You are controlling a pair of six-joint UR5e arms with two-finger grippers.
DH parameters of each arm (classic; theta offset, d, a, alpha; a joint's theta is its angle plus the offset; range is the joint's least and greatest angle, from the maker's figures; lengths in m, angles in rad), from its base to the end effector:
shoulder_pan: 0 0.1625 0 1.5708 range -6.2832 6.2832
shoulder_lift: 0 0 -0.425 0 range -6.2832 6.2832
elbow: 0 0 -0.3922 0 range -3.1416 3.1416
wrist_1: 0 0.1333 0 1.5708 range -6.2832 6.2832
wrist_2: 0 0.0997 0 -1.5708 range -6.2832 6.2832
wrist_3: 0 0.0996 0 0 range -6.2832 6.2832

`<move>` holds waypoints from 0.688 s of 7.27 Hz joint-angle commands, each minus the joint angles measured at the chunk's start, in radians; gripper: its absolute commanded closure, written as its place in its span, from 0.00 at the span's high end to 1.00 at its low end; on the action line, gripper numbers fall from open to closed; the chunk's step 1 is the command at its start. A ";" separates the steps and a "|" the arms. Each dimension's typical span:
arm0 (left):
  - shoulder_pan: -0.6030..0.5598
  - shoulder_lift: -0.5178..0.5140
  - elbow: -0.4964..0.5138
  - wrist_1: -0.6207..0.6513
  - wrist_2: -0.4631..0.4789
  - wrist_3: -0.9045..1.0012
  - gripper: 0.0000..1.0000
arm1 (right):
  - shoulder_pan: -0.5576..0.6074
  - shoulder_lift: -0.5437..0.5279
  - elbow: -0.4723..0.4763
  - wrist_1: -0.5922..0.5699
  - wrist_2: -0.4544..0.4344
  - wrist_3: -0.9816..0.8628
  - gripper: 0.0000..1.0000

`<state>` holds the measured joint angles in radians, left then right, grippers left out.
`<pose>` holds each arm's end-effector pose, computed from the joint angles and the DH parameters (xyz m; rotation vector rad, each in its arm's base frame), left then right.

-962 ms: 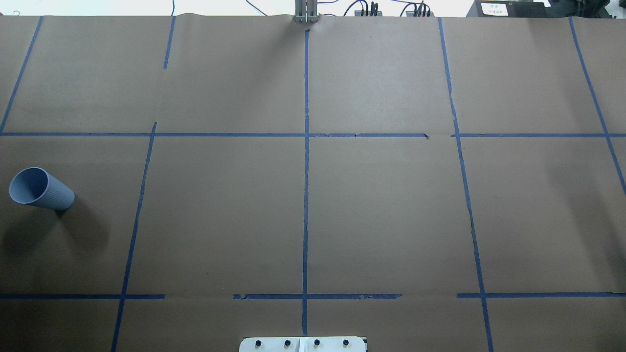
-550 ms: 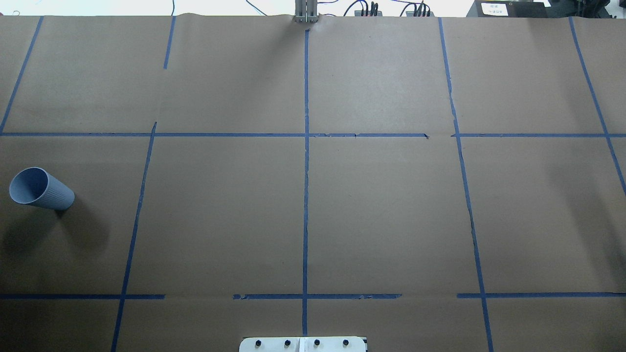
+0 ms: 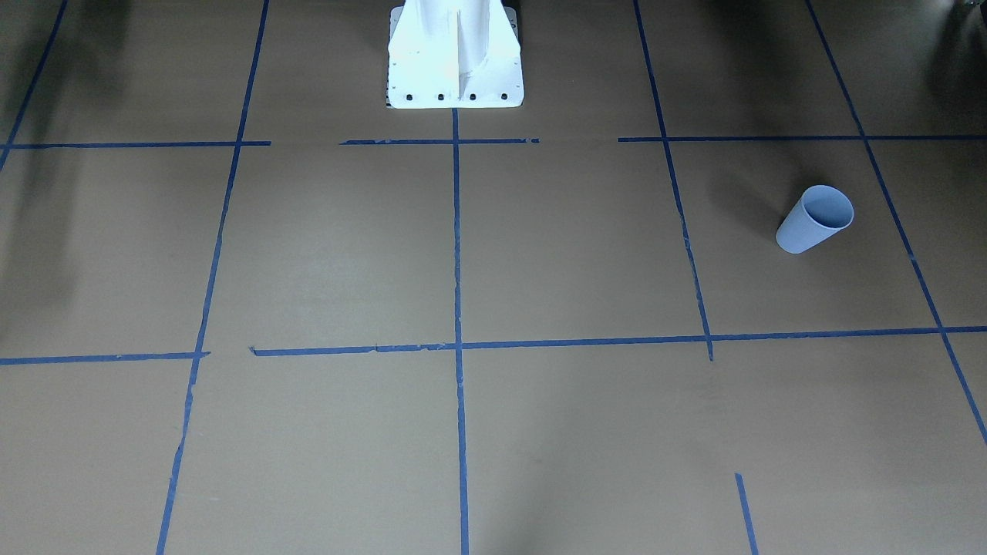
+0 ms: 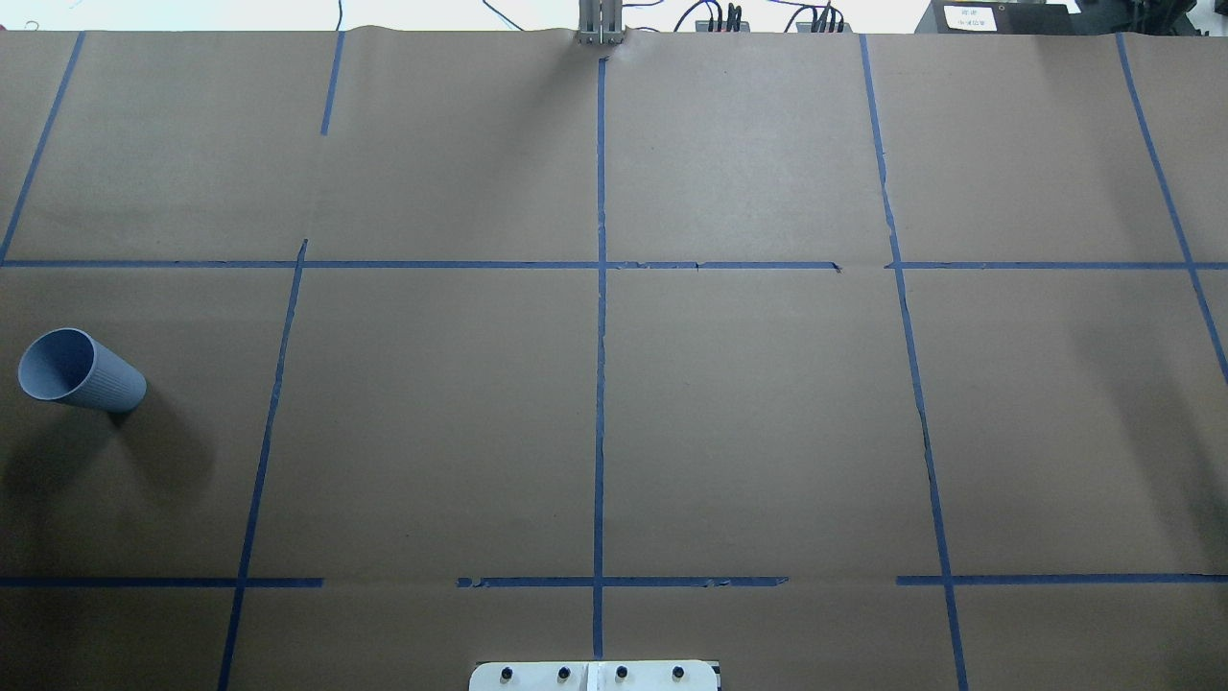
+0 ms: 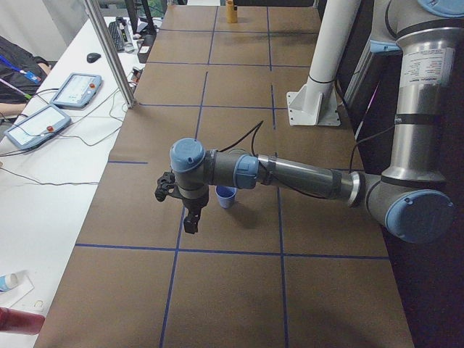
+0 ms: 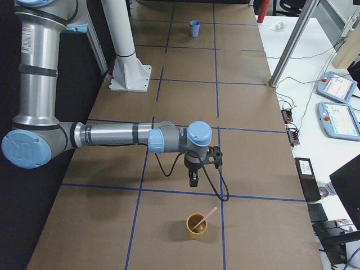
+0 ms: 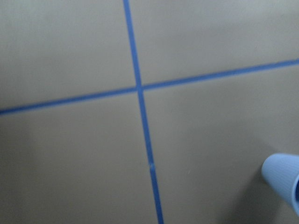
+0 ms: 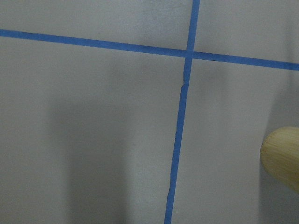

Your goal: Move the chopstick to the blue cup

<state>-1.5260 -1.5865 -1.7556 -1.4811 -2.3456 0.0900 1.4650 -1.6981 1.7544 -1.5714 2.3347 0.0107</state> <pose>-0.0413 -0.5003 0.5690 0.1228 0.7724 0.1708 0.0175 -0.4455 0.6283 0.0084 -0.7659 -0.1117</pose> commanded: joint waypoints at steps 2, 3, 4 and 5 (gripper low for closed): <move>0.045 -0.007 -0.033 -0.057 -0.012 -0.053 1.00 | -0.002 0.002 0.000 0.001 0.002 0.002 1.00; 0.093 -0.003 -0.042 -0.068 -0.015 -0.161 1.00 | -0.003 0.002 -0.001 -0.001 0.002 0.000 1.00; 0.160 0.023 -0.044 -0.150 -0.014 -0.293 1.00 | -0.006 0.002 -0.001 -0.001 0.002 0.000 1.00; 0.220 0.078 -0.042 -0.324 -0.014 -0.453 1.00 | -0.006 0.002 -0.003 -0.001 0.002 0.000 1.00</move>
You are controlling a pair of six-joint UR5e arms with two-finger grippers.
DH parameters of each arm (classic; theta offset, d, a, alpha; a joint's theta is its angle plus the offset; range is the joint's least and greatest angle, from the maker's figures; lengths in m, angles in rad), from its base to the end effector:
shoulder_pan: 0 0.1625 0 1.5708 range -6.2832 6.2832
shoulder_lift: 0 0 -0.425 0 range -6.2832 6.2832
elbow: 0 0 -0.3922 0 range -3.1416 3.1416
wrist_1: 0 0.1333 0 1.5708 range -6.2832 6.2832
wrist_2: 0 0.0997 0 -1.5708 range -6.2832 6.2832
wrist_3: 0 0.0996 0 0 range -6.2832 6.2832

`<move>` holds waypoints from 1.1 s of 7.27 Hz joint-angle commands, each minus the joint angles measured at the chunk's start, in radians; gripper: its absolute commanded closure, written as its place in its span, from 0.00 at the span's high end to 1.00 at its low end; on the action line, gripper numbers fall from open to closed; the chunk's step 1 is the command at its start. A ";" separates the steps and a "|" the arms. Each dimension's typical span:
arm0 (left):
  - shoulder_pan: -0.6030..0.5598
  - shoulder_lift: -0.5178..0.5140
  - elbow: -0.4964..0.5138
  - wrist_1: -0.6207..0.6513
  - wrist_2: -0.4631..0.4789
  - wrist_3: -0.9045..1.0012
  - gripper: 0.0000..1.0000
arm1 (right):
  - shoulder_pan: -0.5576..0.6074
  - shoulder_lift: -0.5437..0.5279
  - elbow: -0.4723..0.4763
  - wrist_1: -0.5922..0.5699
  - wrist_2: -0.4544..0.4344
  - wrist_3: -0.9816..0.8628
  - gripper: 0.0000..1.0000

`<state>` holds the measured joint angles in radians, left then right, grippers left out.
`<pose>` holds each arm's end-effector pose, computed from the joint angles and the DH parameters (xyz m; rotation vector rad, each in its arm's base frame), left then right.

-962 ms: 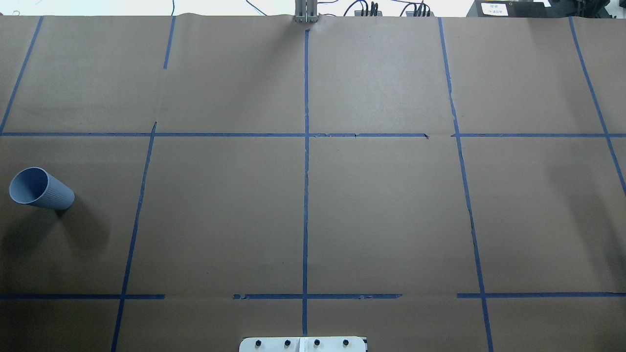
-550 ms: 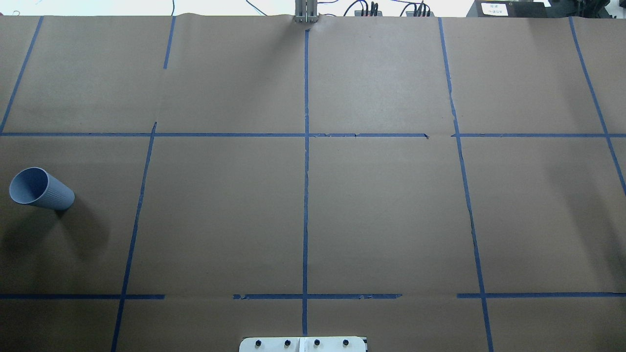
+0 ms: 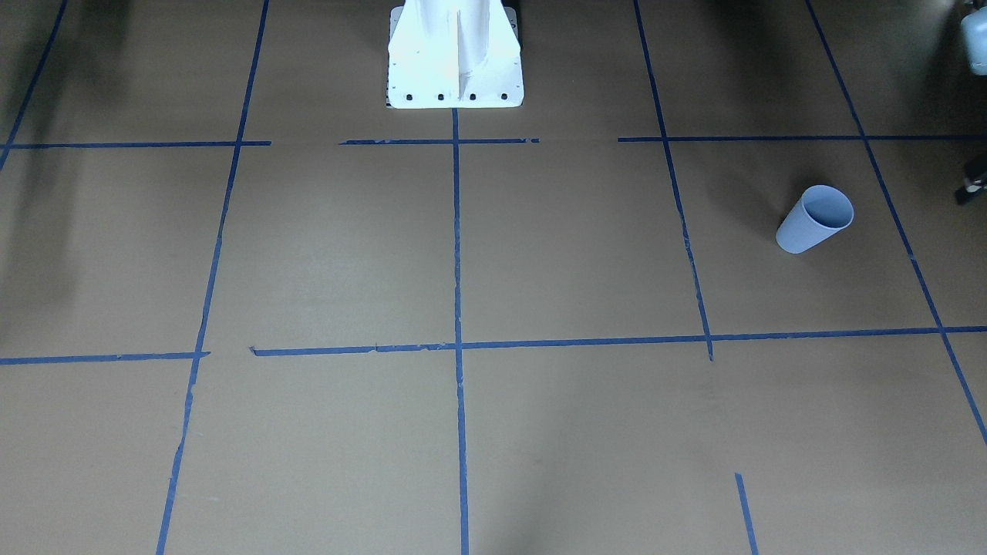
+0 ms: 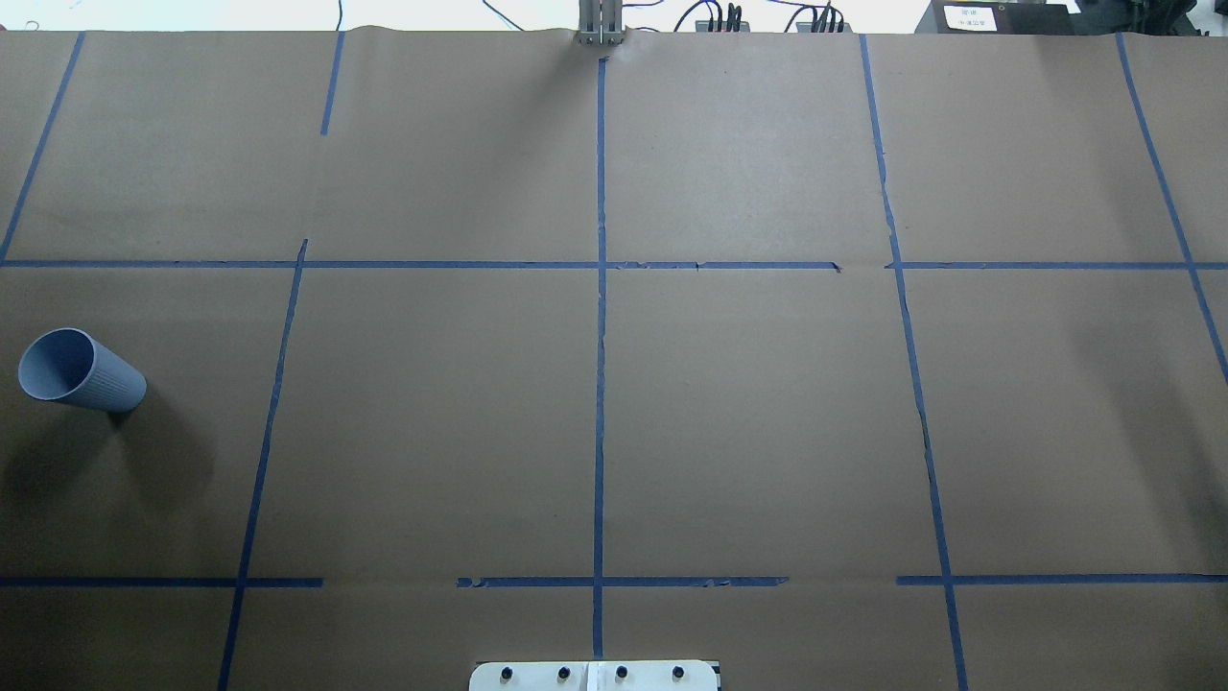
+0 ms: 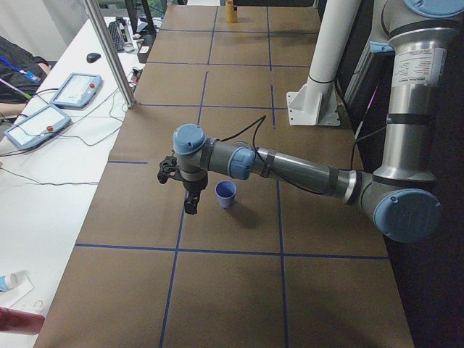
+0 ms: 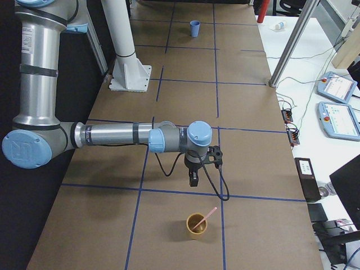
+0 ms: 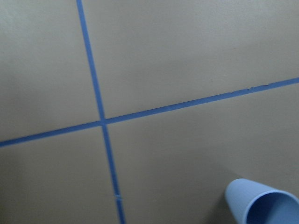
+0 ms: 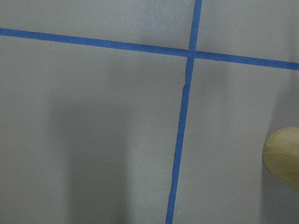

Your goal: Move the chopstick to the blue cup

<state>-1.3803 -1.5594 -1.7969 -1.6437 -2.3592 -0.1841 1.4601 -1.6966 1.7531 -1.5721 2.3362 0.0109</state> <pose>0.0320 -0.4968 0.5430 0.1220 0.8199 0.1194 0.0151 -0.4462 0.6282 0.0059 -0.7674 -0.1160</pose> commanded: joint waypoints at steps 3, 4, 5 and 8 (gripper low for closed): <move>0.225 0.137 0.008 -0.430 0.012 -0.445 1.00 | -0.003 0.000 -0.004 0.000 0.000 0.000 1.00; 0.243 0.139 0.019 -0.430 0.018 -0.445 1.00 | -0.003 0.000 -0.004 0.000 -0.001 0.000 1.00; 0.265 0.151 0.021 -0.432 0.064 -0.445 1.00 | -0.003 0.000 -0.004 0.000 -0.001 0.000 1.00; 0.323 0.151 0.037 -0.432 0.098 -0.460 1.00 | -0.003 0.000 -0.006 0.000 -0.001 0.000 1.00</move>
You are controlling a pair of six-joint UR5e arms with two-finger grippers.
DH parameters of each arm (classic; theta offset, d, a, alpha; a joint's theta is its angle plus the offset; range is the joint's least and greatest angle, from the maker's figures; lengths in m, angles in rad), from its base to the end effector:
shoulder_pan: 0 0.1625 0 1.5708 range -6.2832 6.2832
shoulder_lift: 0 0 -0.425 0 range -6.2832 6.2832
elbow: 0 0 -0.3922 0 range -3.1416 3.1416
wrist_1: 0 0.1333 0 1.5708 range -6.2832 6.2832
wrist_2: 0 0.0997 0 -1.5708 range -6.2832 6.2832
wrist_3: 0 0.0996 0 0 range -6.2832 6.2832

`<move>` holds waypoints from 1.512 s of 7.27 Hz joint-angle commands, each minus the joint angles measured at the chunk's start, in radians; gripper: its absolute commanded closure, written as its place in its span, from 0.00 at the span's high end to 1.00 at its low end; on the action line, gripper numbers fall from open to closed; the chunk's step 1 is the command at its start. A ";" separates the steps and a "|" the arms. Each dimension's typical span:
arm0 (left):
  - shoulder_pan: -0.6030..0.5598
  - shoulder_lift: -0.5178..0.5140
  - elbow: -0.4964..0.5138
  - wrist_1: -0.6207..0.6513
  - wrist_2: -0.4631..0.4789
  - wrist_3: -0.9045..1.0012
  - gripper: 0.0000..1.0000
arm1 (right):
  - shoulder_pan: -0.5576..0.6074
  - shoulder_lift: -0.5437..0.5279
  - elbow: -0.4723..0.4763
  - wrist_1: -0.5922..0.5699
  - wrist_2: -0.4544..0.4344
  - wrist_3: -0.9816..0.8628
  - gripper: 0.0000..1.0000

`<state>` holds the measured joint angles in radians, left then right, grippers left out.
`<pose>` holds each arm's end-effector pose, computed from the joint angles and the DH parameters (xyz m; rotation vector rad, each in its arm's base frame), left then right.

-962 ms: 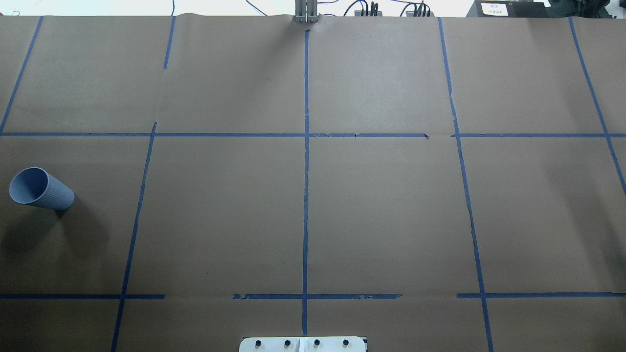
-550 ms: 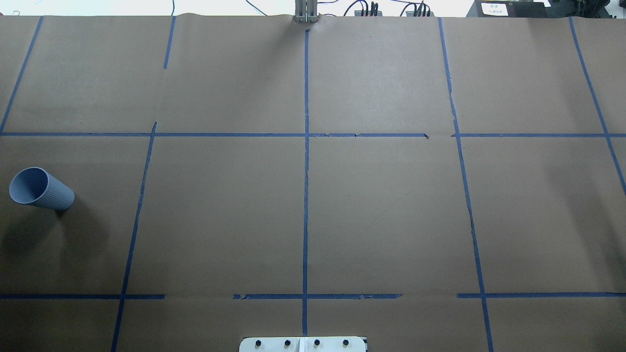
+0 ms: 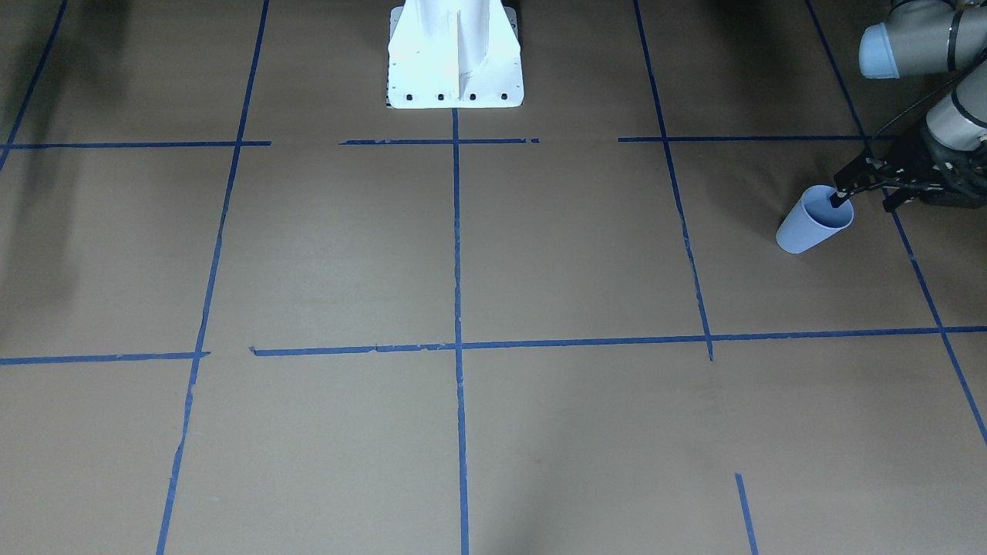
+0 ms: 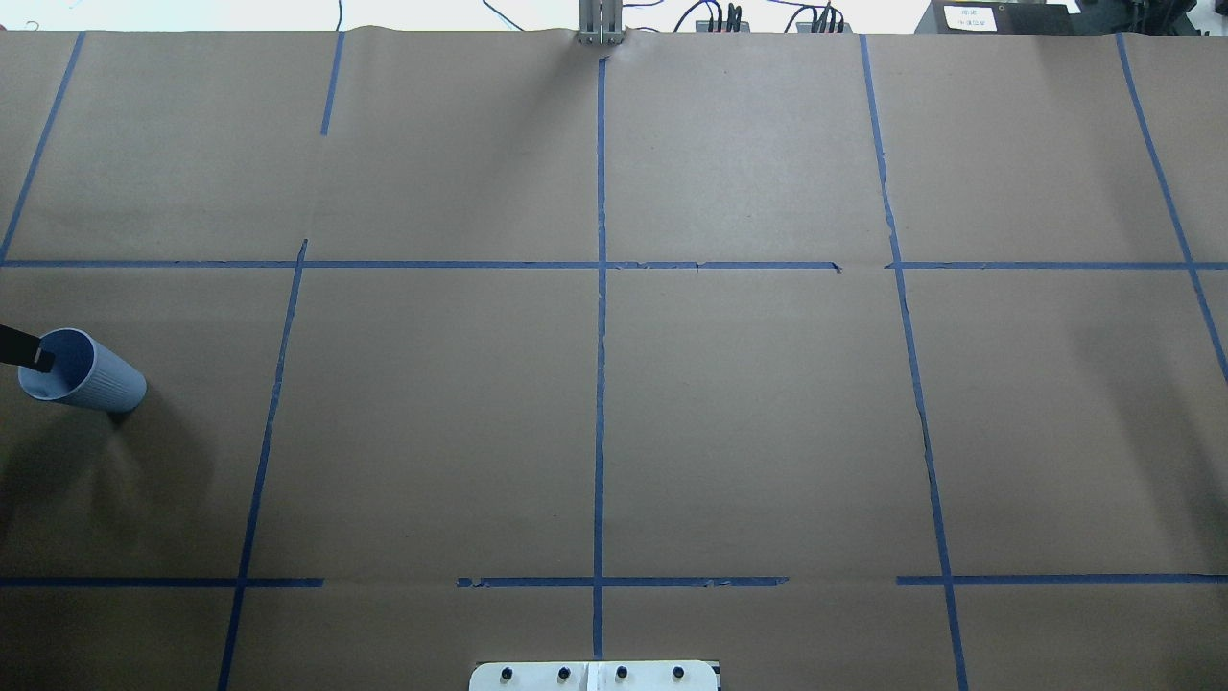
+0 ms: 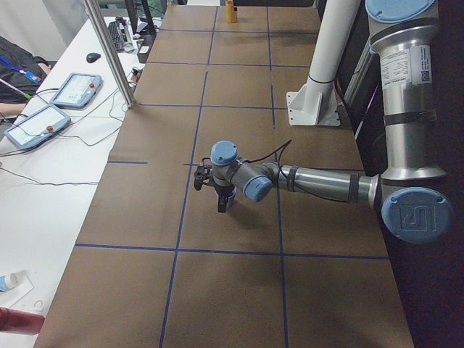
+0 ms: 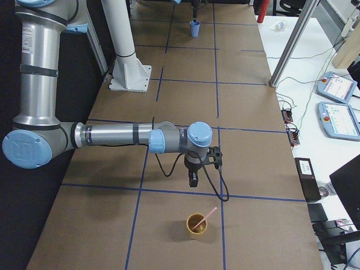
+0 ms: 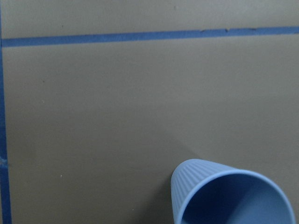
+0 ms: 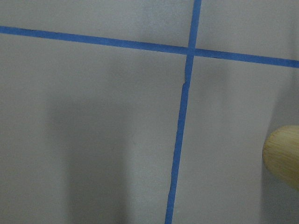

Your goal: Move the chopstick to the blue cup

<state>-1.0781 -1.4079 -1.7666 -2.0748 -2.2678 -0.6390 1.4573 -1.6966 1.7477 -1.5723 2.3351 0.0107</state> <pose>0.1507 -0.4273 0.5836 0.0699 0.8487 0.0497 0.0140 -0.4460 0.6310 -0.0004 -0.7660 -0.1167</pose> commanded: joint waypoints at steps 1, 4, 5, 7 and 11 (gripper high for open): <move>0.035 0.000 0.009 -0.001 0.048 -0.008 1.00 | 0.000 0.000 0.000 0.000 0.000 -0.001 1.00; 0.069 -0.016 0.035 -0.001 0.060 -0.021 0.66 | 0.000 0.000 -0.008 0.000 -0.002 -0.002 1.00; 0.069 -0.025 0.038 -0.001 0.059 -0.024 0.31 | 0.000 0.000 -0.008 0.000 -0.002 -0.002 1.00; 0.069 -0.048 0.041 0.001 0.059 -0.038 0.07 | -0.002 0.000 -0.007 0.000 -0.002 -0.002 1.00; 0.067 -0.197 -0.028 0.181 -0.001 -0.059 0.01 | 0.000 0.000 -0.005 0.000 0.000 -0.002 1.00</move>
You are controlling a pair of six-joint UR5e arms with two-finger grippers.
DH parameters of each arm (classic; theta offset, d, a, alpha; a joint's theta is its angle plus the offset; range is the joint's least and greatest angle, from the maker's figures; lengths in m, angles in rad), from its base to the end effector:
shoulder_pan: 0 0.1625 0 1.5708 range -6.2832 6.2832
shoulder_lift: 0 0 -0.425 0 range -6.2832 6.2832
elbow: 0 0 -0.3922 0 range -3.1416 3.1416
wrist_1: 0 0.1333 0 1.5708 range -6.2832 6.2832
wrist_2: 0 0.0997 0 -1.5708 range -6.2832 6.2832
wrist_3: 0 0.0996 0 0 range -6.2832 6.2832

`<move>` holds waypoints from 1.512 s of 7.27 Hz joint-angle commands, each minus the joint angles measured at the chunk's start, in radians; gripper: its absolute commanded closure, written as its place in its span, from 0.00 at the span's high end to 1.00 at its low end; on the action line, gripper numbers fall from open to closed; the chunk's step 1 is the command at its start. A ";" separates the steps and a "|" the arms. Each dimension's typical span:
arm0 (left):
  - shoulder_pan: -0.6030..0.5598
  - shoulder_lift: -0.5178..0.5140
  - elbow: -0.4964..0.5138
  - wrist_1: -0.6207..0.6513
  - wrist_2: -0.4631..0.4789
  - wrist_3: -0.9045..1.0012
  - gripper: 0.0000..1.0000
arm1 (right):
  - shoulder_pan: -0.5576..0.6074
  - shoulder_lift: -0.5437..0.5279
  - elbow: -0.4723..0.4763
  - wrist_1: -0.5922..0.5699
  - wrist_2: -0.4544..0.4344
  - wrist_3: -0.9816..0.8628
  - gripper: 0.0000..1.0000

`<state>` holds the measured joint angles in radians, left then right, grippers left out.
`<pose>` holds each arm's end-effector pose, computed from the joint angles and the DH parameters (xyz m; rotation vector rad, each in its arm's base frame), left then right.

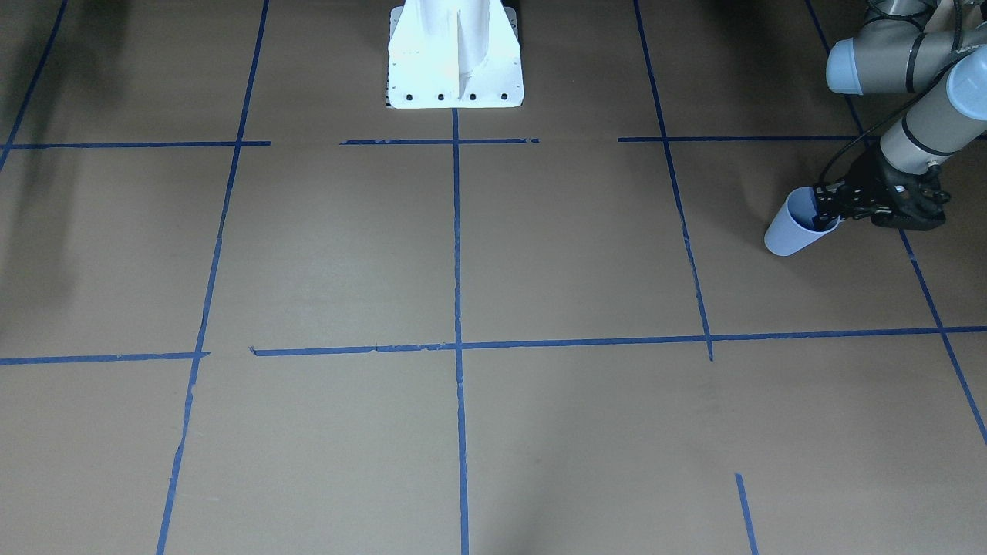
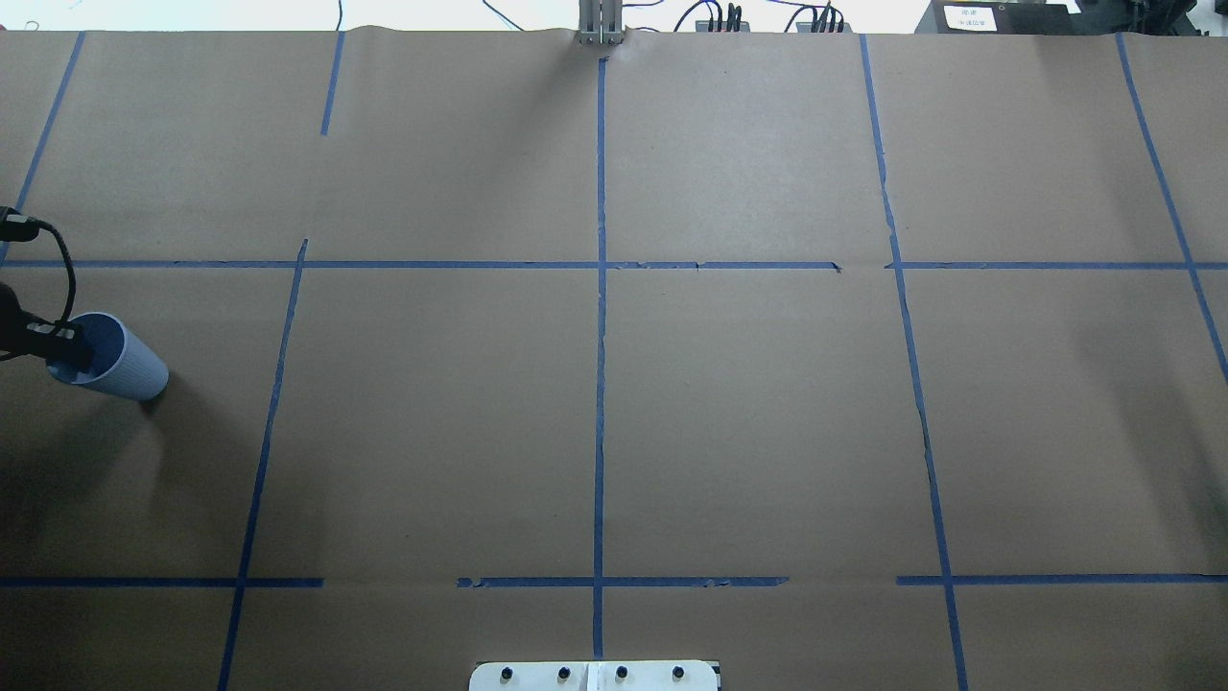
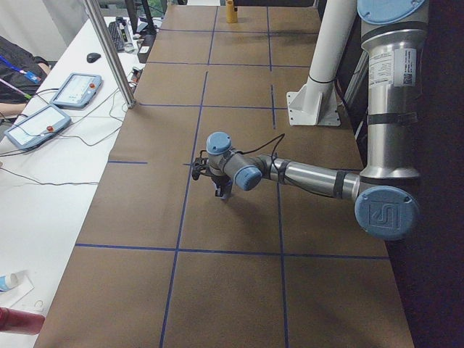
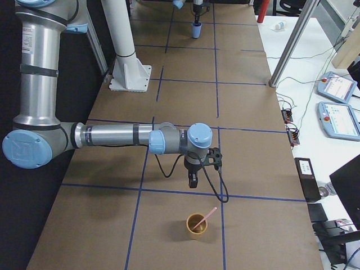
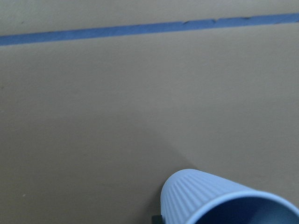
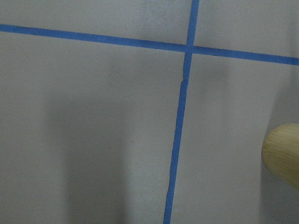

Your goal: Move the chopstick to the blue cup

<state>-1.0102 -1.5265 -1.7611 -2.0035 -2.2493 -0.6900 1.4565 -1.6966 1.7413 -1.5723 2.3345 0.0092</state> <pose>0.2033 -0.4569 0.5404 0.0649 0.8587 0.0750 0.0137 -0.4457 0.6342 -0.0061 -0.7651 -0.1164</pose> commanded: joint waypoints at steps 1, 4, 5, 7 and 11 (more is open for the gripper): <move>0.001 -0.189 -0.061 0.235 -0.013 -0.070 0.02 | 0.001 0.000 0.001 0.002 0.000 0.000 1.00; 0.289 -0.453 -0.038 0.267 0.151 -0.502 0.03 | 0.001 0.000 0.001 0.000 0.000 0.002 1.00; 0.403 -0.592 0.013 0.302 0.224 -0.645 0.02 | -0.001 0.000 0.001 0.000 0.000 0.002 1.00; 0.453 -0.808 0.174 0.318 0.269 -0.744 0.03 | -0.001 0.000 -0.002 0.000 0.000 0.002 1.00; 0.473 -0.808 0.196 0.315 0.323 -0.737 0.11 | -0.001 0.000 -0.002 0.000 0.000 0.002 1.00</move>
<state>-0.5403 -2.3338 -1.5669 -1.6884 -1.9303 -1.4269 1.4560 -1.6966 1.7396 -1.5723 2.3359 0.0107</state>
